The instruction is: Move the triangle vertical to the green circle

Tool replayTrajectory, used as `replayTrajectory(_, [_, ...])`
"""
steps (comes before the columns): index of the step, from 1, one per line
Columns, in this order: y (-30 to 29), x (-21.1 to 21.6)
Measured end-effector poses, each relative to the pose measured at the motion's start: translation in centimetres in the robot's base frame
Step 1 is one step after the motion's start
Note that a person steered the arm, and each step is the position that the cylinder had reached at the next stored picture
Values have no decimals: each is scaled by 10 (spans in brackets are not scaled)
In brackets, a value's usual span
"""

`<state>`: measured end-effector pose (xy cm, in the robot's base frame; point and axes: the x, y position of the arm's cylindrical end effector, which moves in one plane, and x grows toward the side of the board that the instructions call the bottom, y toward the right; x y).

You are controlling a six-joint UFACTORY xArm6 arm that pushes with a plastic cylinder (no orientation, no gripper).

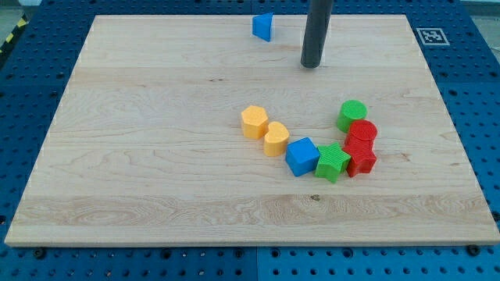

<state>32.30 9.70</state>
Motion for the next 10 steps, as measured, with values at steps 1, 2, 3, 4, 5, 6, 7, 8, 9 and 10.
replayTrajectory(1, [0, 0])
replayTrajectory(2, [-27, 0])
replayTrajectory(3, [-49, -10])
replayTrajectory(4, [-56, -11])
replayTrajectory(5, [-81, -27])
replayTrajectory(6, [-88, -55])
replayTrajectory(7, [-88, -78])
replayTrajectory(8, [-88, -96])
replayTrajectory(9, [-110, -94])
replayTrajectory(10, [-129, -130])
